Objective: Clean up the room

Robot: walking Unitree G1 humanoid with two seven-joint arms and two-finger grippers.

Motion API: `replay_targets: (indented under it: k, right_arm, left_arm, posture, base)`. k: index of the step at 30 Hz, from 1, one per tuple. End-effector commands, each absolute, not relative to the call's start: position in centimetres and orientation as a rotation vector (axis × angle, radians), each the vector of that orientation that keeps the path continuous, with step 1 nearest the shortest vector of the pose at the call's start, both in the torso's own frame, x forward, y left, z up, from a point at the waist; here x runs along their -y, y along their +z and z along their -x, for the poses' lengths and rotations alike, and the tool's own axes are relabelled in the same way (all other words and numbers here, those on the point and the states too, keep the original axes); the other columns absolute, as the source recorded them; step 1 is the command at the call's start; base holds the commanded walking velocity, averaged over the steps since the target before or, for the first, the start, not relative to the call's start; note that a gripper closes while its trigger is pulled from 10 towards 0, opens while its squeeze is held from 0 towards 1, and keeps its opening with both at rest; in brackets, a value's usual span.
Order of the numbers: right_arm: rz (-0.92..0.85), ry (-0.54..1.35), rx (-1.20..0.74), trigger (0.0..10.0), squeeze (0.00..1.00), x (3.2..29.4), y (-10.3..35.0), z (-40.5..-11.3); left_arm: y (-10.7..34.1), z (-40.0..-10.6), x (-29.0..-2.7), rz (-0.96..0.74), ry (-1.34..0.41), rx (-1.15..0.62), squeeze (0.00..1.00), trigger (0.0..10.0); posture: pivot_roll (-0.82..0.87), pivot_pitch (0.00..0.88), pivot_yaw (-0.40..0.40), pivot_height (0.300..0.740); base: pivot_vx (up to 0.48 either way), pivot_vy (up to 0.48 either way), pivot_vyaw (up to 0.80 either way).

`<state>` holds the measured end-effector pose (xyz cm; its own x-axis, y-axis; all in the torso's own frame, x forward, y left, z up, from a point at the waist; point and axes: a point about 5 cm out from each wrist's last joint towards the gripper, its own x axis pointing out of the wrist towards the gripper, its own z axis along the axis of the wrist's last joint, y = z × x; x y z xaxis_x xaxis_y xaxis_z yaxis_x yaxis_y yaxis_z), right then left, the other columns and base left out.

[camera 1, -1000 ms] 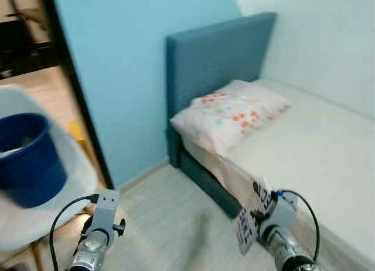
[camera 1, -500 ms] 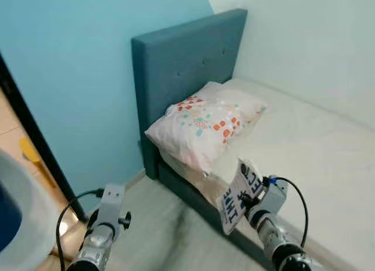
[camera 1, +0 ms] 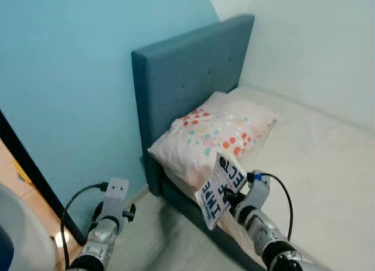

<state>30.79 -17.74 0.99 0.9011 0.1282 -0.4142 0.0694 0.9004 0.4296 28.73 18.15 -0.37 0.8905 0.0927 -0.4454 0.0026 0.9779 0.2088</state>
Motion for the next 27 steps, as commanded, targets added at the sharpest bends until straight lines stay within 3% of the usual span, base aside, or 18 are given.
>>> replay_targets:
  k: [1,17,18,20,27]
  right_arm:
    - [-0.503,-0.027,-0.389,10.0,0.00,19.4,2.1,-31.5]
    - [-0.648,-0.109,-0.323,10.0,0.00,20.7,2.4,-31.5]
    - [-0.721,-0.122,-0.293,10.0,0.00,20.7,2.8,-31.8]
    - [-0.890,-0.124,-0.213,10.0,0.00,20.2,4.2,-33.0]
    - [-0.914,-0.044,-0.190,10.0,0.00,18.7,5.5,-34.3]
  left_arm:
    - [0.0,-29.2,-17.5,-0.189,0.034,-0.451,0.00,10.0]
    - [0.0,-29.3,-17.0,-0.194,0.012,-0.448,0.00,10.0]
    - [0.0,-29.3,-17.0,-0.169,0.019,-0.450,0.00,10.0]
    - [0.4,-29.6,-16.9,-0.144,0.027,-0.430,0.00,10.0]
    - [0.8,-30.0,-16.6,-0.153,0.023,-0.406,0.00,10.0]
  posture:
    - [-0.06,0.000,-0.034,0.729]
    - [-0.06,0.000,-0.030,0.729]
    - [-0.05,0.000,-0.029,0.729]
    - [-0.05,0.000,-0.027,0.729]
    - [-0.04,0.000,-0.029,0.729]
  base:
    - [0.000,0.000,-0.76]
    - [0.000,0.000,-0.76]
    - [0.000,0.000,-0.76]
    - [0.000,0.000,-0.76]
    - [0.000,0.000,-0.76]
